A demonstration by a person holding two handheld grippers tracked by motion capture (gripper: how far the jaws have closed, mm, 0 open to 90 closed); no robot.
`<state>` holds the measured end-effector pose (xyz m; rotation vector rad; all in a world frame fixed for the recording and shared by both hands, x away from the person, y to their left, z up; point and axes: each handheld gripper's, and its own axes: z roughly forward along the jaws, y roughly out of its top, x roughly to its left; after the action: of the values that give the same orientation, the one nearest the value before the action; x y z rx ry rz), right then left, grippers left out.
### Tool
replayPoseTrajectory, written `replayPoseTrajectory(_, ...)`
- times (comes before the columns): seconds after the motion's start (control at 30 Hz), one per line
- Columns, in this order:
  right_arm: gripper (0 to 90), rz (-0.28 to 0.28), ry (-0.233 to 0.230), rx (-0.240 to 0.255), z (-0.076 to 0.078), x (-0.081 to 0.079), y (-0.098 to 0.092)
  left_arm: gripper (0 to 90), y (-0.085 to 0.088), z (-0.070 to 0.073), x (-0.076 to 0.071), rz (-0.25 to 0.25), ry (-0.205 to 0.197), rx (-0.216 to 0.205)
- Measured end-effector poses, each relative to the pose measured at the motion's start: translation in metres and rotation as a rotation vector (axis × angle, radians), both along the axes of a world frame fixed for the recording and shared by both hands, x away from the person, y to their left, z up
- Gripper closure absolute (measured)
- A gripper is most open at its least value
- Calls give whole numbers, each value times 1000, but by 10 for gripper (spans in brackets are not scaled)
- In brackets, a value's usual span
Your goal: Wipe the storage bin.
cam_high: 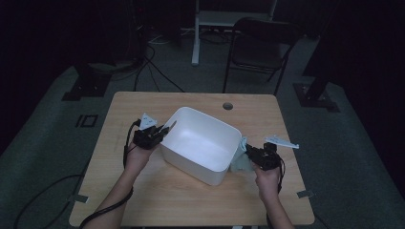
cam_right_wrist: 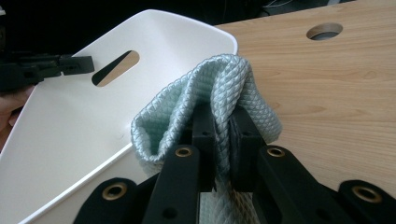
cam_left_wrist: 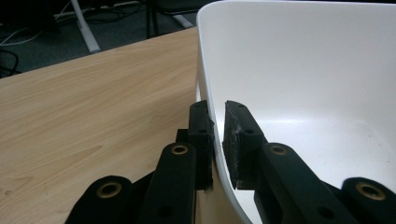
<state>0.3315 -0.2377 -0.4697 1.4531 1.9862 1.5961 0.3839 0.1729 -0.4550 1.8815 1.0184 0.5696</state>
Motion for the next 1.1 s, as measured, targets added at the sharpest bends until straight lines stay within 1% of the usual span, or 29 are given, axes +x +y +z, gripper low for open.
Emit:
replayPoseTrajectory(0.07, 837, 1, 10, -5, -3, 1, 0, 816, 0, 0, 0, 1, -1, -5)
replayPoseTrajectory(0.17, 837, 7, 37, -13, -12, 4, 0, 814, 0, 0, 0, 1, -2, -6)
replayPoseTrajectory(0.27, 833, 15, 59, 11, -18, 6, -2, 806, 1, -1, 0, 13, 0, -21)
replayPoseTrajectory(0.3, 830, 18, 58, 17, -18, 6, -3, 806, 1, -1, 0, 15, 1, -25)
replayPoseTrajectory(0.43, 812, 38, 48, 25, -20, 7, -6, 806, 1, -1, 0, 9, 1, -16)
replayPoseTrajectory(0.57, 723, 31, 50, 27, -22, 9, -8, 804, 1, -1, 0, 8, 2, -17)
replayPoseTrajectory(0.67, 701, 26, 53, 24, -22, 10, -9, 803, 1, -1, 0, 10, 3, -21)
replayPoseTrajectory(0.7, 703, 24, 51, 21, -22, 10, -9, 802, 1, -1, 0, 9, 2, -19)
replayPoseTrajectory(0.73, 730, 28, 45, 17, -22, 9, -8, 802, 1, -1, 0, 9, 2, -17)
replayPoseTrajectory(0.77, 733, 40, 39, 17, -22, 10, -9, 799, 1, -1, 0, 7, 4, -20)
replayPoseTrajectory(0.83, 766, 55, 56, 28, -23, 12, -11, 795, 1, -1, 0, 7, 4, -22)
replayPoseTrajectory(0.9, 813, 39, 64, 16, -22, 12, -11, 796, 1, -1, 0, 8, 5, -22)
replayPoseTrajectory(0.93, 822, 34, 63, 10, -22, 11, -11, 795, 1, -1, -1, 9, 5, -24)
replayPoseTrajectory(0.97, 826, 22, 53, 1, -22, 10, -10, 795, 1, -1, -1, 12, 8, -29)
replayPoseTrajectory(1.03, 829, 9, 43, -15, -20, 8, -12, 782, 4, -2, 0, 9, 35, -62)
replayPoseTrajectory(1.07, 829, 5, 41, -18, -19, 7, -13, 767, 6, -2, 1, 4, 52, -86)
replayPoseTrajectory(1.1, 829, -7, 34, -28, -17, 6, -15, 753, 7, -2, 1, -1, 56, -91)
